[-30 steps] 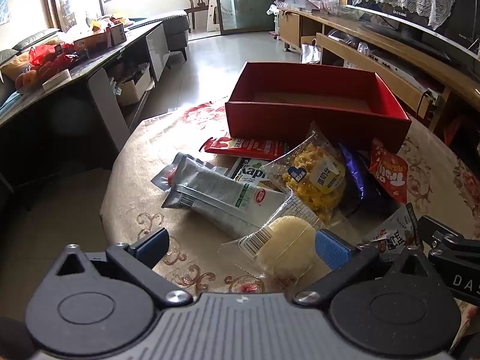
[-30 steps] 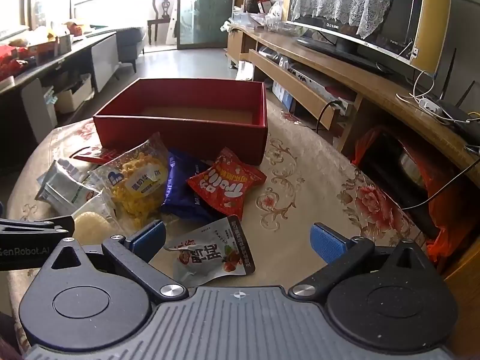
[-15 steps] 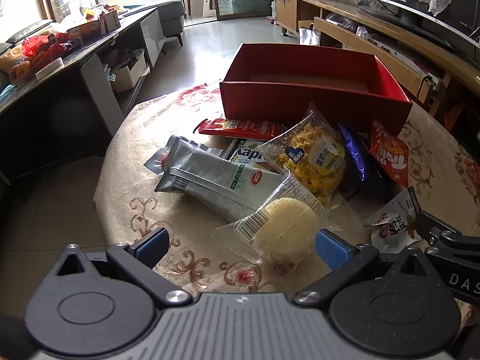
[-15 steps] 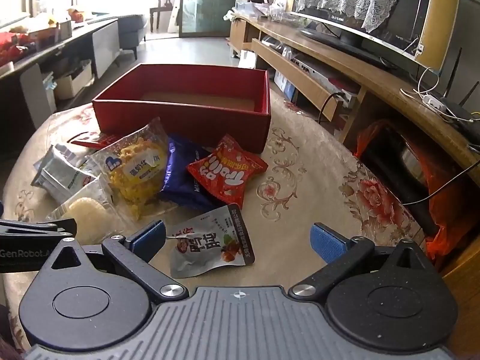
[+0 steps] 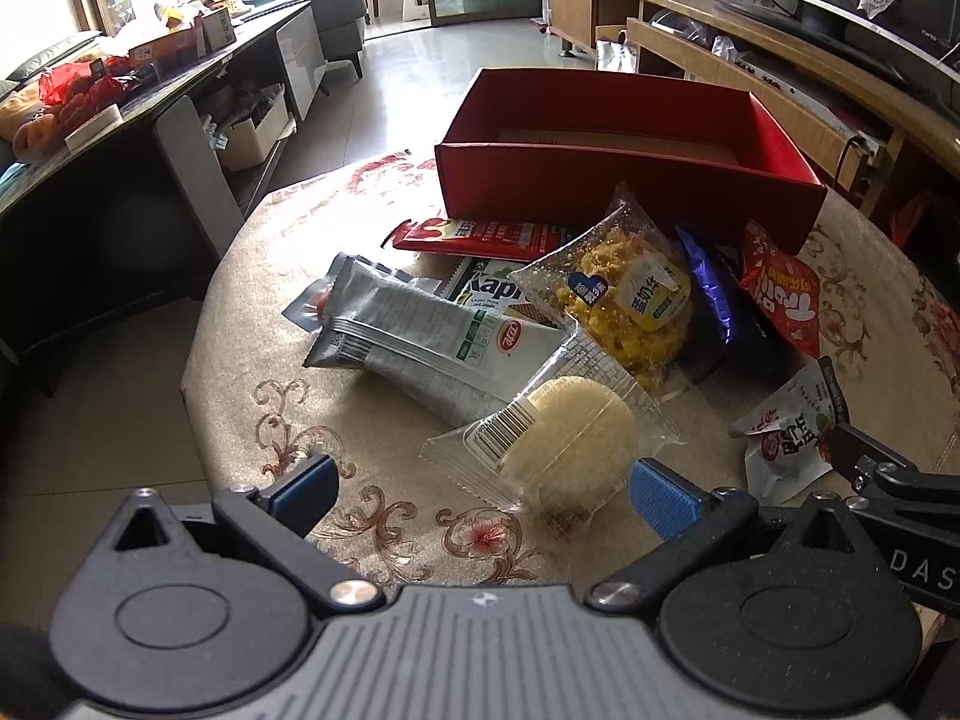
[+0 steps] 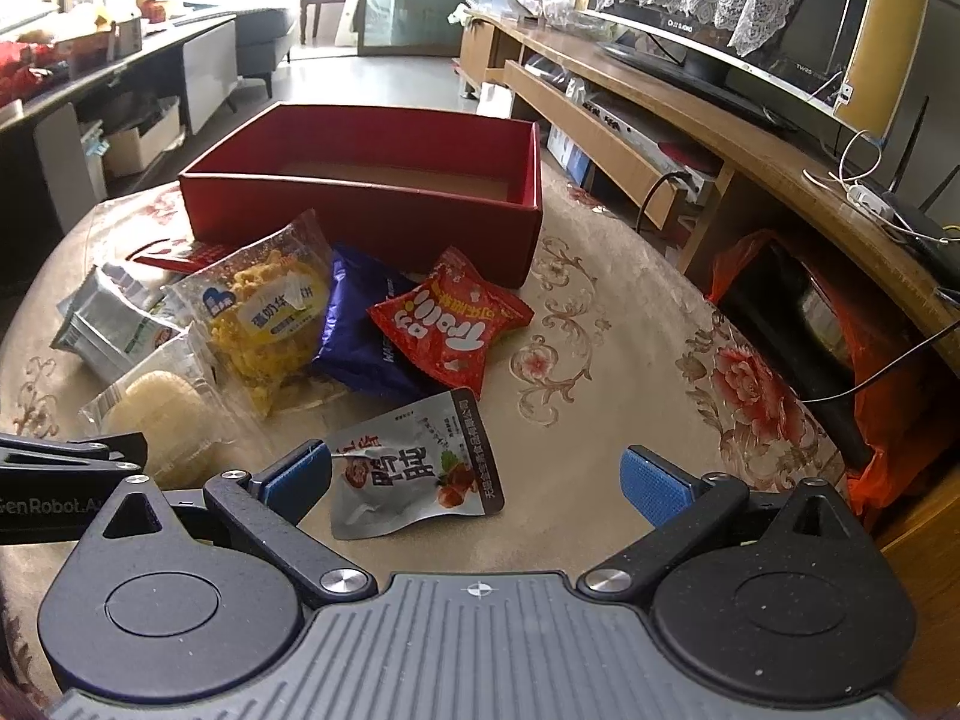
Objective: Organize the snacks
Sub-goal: 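Move both tools toward the snack pile in front of the red box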
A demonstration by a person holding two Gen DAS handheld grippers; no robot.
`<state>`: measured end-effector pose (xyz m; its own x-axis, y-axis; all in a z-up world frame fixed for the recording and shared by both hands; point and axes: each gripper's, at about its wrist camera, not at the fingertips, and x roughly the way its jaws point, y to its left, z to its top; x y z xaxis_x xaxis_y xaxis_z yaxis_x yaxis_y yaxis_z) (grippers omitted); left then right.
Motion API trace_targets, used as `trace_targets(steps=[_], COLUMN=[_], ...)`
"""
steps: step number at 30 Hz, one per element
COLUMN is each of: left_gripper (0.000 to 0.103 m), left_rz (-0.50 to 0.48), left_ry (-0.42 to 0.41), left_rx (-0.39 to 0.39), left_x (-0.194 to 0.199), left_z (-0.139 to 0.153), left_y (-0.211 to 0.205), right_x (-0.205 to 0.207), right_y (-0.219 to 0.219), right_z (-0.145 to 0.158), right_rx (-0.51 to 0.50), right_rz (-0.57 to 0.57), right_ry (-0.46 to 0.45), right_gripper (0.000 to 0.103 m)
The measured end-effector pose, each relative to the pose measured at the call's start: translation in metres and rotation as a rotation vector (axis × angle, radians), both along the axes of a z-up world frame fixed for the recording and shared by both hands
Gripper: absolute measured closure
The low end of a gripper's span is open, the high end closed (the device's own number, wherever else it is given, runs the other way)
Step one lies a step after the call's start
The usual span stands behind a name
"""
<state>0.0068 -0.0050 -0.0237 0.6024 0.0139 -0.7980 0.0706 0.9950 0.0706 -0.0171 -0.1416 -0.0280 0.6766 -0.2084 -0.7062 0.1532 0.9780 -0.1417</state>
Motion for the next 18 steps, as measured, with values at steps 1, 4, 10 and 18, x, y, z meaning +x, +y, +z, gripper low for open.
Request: trace_targets(steps=[1, 4, 10, 18], left_gripper=[0.001, 0.001, 0.001, 0.001], left_rz=[0.000, -0.002, -0.003, -0.003], left_ry=[0.001, 0.004, 0.012, 0.015], left_rx=[0.001, 0.002, 0.007, 0.009], left_x=[0.0001, 0.0001, 0.0008, 0.0008], left_z=[0.0001, -0.0005, -0.0019, -0.0034], left_y=[0.0000, -0.0002, -0.0008, -0.0012], right_x=[0.0002, 0.0001, 0.0012, 0.0018], right_y=[0.0004, 0.0004, 0.0002, 0.0003], right_z=[-0.0002, 0.0001, -0.0017, -0.0024], right_rx=[-0.003, -0.005, -0.008, -0.009], right_rz=[0.001, 0.002, 0.001, 0.000], right_ry=[0.001, 0.001, 0.012, 0.016], right_gripper=[0.000, 0.000, 0.000, 0.000])
